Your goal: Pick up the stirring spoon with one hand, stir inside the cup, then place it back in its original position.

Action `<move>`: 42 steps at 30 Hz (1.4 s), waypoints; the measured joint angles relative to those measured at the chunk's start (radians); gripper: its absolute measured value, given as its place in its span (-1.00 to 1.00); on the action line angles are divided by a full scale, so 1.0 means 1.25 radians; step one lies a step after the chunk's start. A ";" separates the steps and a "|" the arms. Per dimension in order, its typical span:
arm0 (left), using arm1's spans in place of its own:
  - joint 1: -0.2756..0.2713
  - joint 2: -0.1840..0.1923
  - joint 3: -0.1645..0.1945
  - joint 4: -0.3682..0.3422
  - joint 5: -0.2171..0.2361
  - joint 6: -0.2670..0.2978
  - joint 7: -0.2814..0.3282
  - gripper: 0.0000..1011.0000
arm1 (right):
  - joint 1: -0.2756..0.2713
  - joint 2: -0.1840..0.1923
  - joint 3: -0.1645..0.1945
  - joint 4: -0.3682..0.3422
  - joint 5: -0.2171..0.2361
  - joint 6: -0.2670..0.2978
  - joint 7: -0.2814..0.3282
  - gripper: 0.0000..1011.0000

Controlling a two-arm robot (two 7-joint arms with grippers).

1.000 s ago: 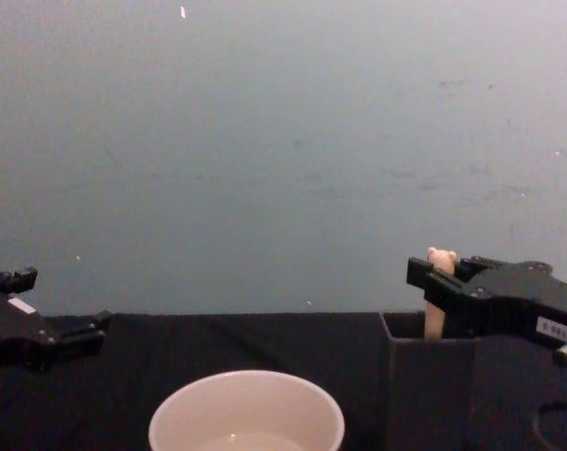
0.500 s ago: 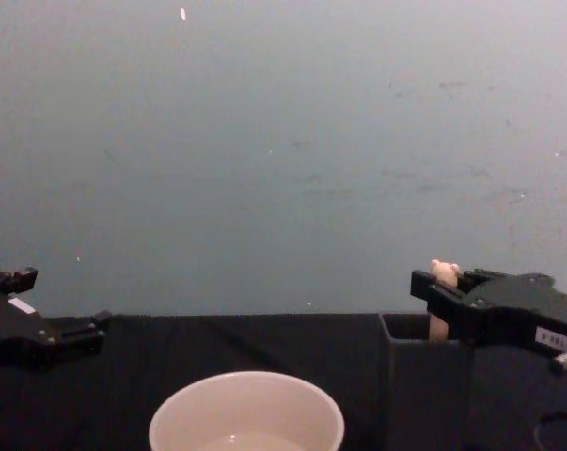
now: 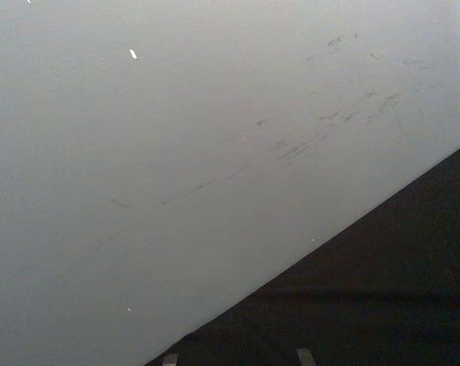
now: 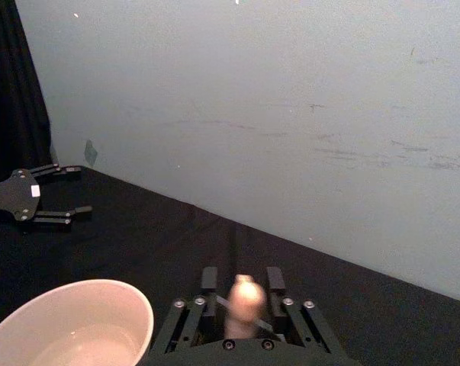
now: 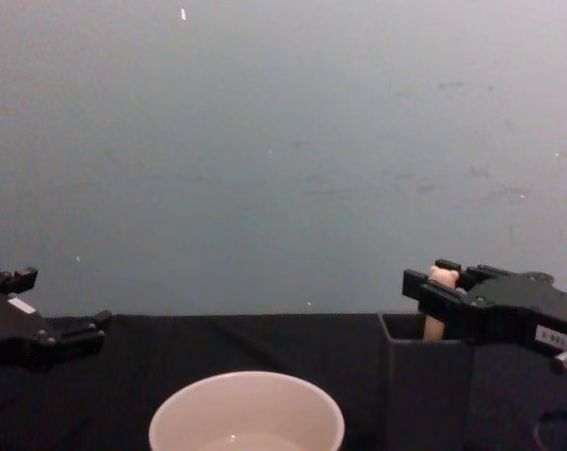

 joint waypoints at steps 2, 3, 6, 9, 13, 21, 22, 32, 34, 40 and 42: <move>0.000 0.000 0.000 0.000 0.000 0.000 0.000 0.98 | 0.000 0.000 0.000 0.000 0.000 0.000 0.000 -0.17; 0.000 0.000 0.000 0.000 0.000 0.000 0.000 0.98 | 0.000 0.000 0.000 0.000 0.001 0.000 0.000 -0.05; 0.000 0.000 0.000 0.000 0.000 0.000 0.000 0.98 | 0.000 0.000 0.000 0.000 0.001 -0.001 0.001 0.12; 0.000 0.000 0.000 0.000 0.000 0.000 0.000 0.98 | 0.000 0.001 0.000 -0.001 0.001 -0.001 0.001 0.32; 0.000 0.000 0.000 0.000 0.000 0.000 0.000 0.98 | 0.000 0.001 0.000 -0.001 0.002 -0.001 0.001 0.56; 0.000 0.000 0.000 0.000 0.000 0.000 0.000 0.98 | 0.000 0.001 0.000 -0.001 0.002 -0.002 0.002 0.98; 0.000 0.000 0.000 0.000 0.000 0.000 0.000 0.98 | 0.000 0.001 0.000 -0.001 0.002 -0.002 0.002 0.98; 0.000 0.000 0.000 0.000 0.000 0.000 0.000 0.98 | 0.007 0.001 0.019 -0.035 -0.002 -0.054 0.008 0.98; 0.000 0.000 0.000 0.000 0.000 0.000 0.000 0.98 | 0.009 -0.001 0.031 -0.049 -0.006 -0.070 0.001 0.98; 0.000 0.000 0.000 0.000 0.000 0.000 0.000 0.98 | 0.008 -0.016 0.073 -0.063 -0.037 -0.082 -0.063 0.98; 0.000 0.000 0.000 0.000 0.000 0.000 0.000 0.98 | 0.007 -0.020 0.081 -0.060 -0.049 -0.074 -0.082 0.98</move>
